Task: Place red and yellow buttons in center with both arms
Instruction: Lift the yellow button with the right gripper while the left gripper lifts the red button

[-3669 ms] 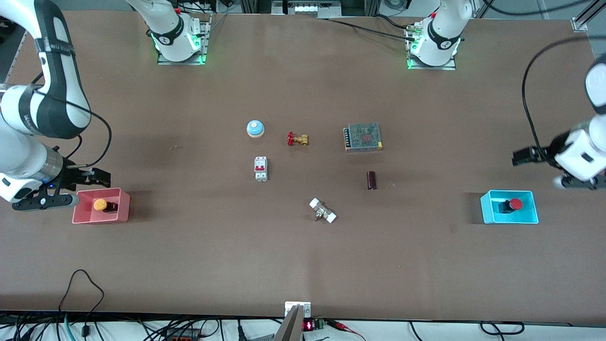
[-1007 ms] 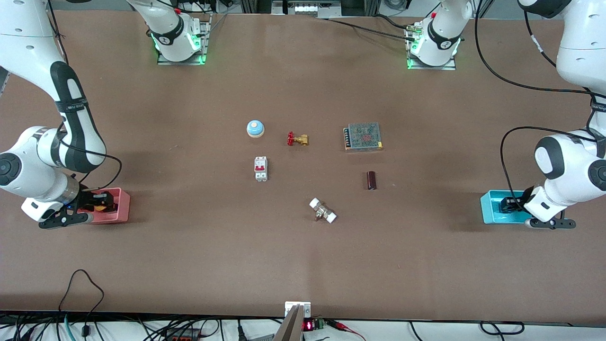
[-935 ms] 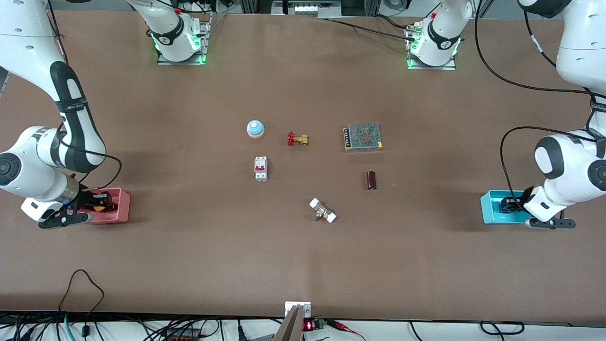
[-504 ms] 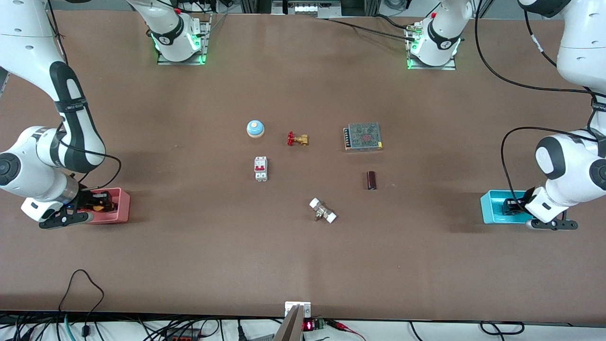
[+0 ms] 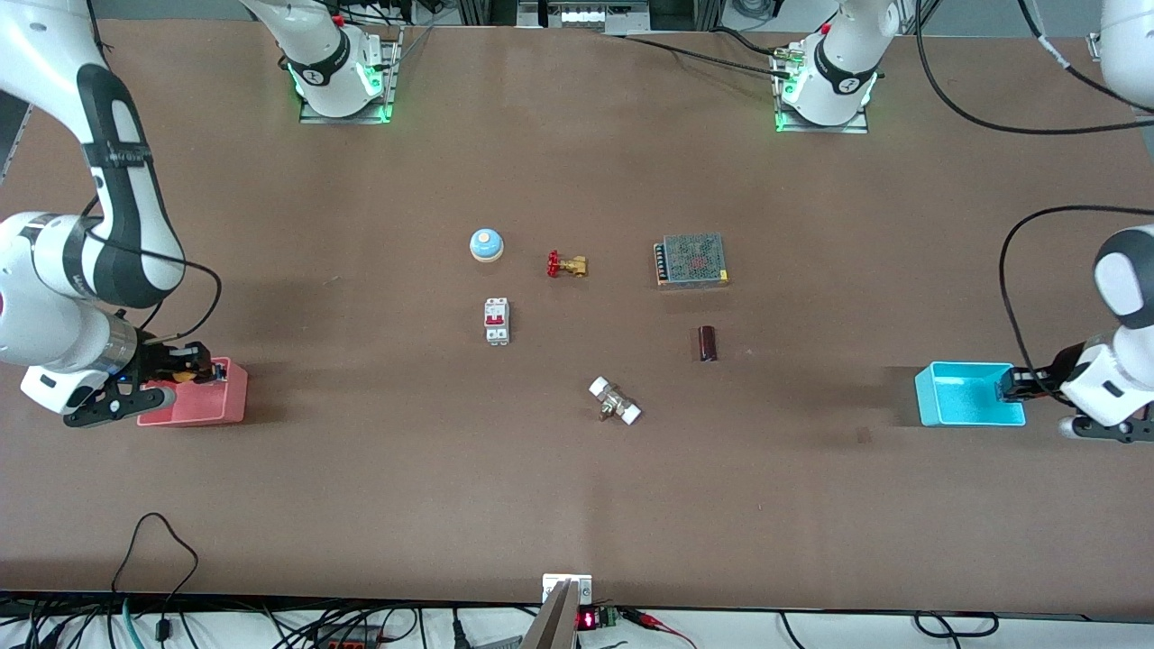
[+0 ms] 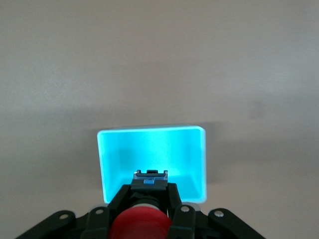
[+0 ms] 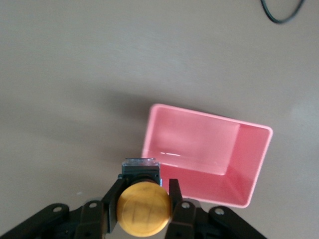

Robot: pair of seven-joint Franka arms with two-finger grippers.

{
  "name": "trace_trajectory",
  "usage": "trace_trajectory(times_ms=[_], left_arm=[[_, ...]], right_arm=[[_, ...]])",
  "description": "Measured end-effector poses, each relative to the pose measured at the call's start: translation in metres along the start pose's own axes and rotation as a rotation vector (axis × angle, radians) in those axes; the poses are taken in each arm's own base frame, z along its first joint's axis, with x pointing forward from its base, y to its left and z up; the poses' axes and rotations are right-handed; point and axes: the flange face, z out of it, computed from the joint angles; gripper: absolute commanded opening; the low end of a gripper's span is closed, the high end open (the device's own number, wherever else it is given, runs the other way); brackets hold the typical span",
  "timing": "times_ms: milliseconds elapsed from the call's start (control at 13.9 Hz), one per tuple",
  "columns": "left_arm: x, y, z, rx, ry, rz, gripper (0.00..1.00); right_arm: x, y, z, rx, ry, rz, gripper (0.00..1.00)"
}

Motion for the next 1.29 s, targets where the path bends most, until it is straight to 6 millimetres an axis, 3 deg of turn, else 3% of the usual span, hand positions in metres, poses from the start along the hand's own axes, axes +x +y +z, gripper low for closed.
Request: trace_trajectory(times_ms=[144, 360, 576, 863, 1007, 1151, 1223, 1295], left_arm=[[0.004, 0.034, -0.029, -0.009, -0.014, 0.021, 0.25], [0.009, 0.112, -0.024, -0.014, -0.071, 0.027, 0.25], [0.001, 0.188, 0.019, -0.006, -0.139, 0.01, 0.25], [-0.021, 0.246, 0.087, -0.003, -0.116, -0.035, 0.26], [-0.039, 0.264, 0.121, -0.017, -0.059, -0.056, 0.26], [-0.063, 0.277, 0.147, -0.032, -0.041, -0.074, 0.27], [-0.073, 0.283, 0.155, -0.038, -0.035, -0.076, 0.3], [-0.079, 0.286, 0.162, -0.047, -0.013, -0.08, 0.45]], right_arm=[[0.006, -0.042, -0.019, 0.026, -0.031, 0.046, 0.4], [0.016, -0.113, -0.024, 0.06, -0.078, 0.112, 0.4], [0.021, -0.18, -0.002, 0.072, -0.079, 0.17, 0.39], [0.014, -0.269, 0.053, 0.08, -0.012, 0.181, 0.39], [0.007, -0.287, 0.075, 0.085, 0.0, 0.166, 0.39], [0.003, -0.291, 0.086, 0.079, 0.007, 0.151, 0.39], [0.003, -0.291, 0.087, 0.074, 0.01, 0.145, 0.39], [0.003, -0.291, 0.088, 0.073, 0.013, 0.144, 0.39]])
